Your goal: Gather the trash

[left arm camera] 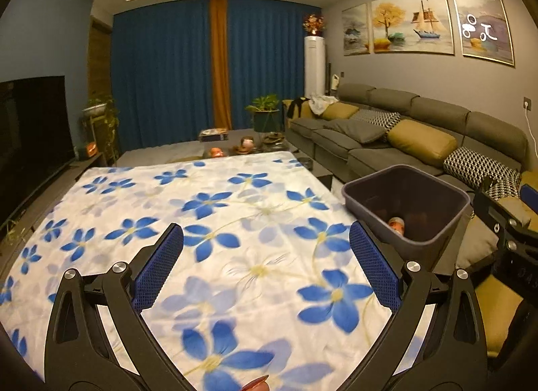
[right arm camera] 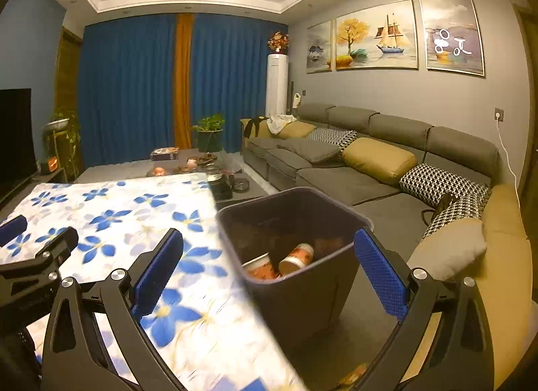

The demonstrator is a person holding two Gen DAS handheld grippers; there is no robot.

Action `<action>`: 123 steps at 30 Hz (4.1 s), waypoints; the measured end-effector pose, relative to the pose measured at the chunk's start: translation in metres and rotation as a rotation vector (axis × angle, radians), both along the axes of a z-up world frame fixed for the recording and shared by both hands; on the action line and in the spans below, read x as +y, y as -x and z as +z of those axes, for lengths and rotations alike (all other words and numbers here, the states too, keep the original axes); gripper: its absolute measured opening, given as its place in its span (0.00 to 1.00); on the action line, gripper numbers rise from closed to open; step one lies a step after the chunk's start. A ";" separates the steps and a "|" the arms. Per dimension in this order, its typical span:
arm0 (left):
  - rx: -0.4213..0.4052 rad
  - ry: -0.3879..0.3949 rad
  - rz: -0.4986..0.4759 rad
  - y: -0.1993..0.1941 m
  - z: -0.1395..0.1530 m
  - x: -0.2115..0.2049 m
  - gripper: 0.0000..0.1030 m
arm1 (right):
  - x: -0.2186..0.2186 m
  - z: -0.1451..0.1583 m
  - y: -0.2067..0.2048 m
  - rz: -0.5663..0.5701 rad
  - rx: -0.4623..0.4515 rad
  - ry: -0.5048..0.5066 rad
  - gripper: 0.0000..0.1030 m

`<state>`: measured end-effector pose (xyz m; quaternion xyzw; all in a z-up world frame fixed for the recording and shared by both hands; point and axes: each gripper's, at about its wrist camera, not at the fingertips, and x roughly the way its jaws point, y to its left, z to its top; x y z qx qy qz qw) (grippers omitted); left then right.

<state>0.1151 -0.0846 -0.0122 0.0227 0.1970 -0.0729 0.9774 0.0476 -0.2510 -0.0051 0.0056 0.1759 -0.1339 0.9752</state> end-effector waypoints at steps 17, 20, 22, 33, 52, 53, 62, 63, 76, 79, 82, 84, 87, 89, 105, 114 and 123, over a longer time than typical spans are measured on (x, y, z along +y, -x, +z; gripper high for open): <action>-0.035 0.025 -0.004 0.070 0.012 0.036 0.94 | 0.039 0.005 0.058 0.004 -0.015 -0.013 0.95; -0.043 0.030 -0.002 0.073 0.015 0.039 0.94 | 0.041 0.007 0.060 0.005 -0.024 -0.011 0.95; -0.046 0.034 -0.003 0.076 0.016 0.041 0.94 | 0.042 0.007 0.063 0.010 -0.026 -0.011 0.95; -0.051 0.038 -0.008 0.078 0.017 0.042 0.94 | 0.045 0.010 0.065 0.010 -0.040 -0.011 0.95; -0.055 0.041 -0.014 0.081 0.020 0.040 0.94 | 0.045 0.010 0.067 0.012 -0.044 -0.014 0.95; -0.055 0.040 -0.014 0.081 0.020 0.040 0.94 | 0.045 0.010 0.067 0.012 -0.044 -0.014 0.95; -0.064 0.042 -0.016 0.083 0.020 0.041 0.94 | 0.047 0.008 0.066 0.013 -0.047 -0.013 0.95; -0.064 0.043 -0.016 0.083 0.019 0.040 0.94 | 0.047 0.008 0.067 0.013 -0.047 -0.013 0.95; -0.065 0.044 -0.015 0.084 0.020 0.041 0.94 | 0.051 0.003 0.068 0.017 -0.048 -0.018 0.95; -0.066 0.043 -0.015 0.084 0.020 0.041 0.94 | 0.052 0.003 0.068 0.018 -0.048 -0.018 0.95; -0.069 0.044 -0.014 0.087 0.021 0.041 0.94 | 0.051 0.003 0.068 0.017 -0.047 -0.019 0.95; -0.068 0.043 -0.015 0.086 0.021 0.041 0.94 | 0.052 0.003 0.068 0.018 -0.048 -0.019 0.95; -0.069 0.044 -0.014 0.087 0.021 0.042 0.94 | 0.051 0.003 0.068 0.018 -0.047 -0.019 0.95; -0.070 0.045 -0.015 0.088 0.021 0.042 0.94 | 0.051 0.004 0.068 0.018 -0.047 -0.019 0.95; -0.069 0.047 -0.016 0.088 0.021 0.042 0.94 | 0.051 0.002 0.070 0.021 -0.048 -0.019 0.95; -0.071 0.048 -0.014 0.089 0.022 0.042 0.94 | 0.051 0.003 0.071 0.020 -0.050 -0.020 0.95; -0.073 0.049 -0.013 0.090 0.023 0.042 0.94 | 0.050 0.004 0.071 0.021 -0.051 -0.020 0.95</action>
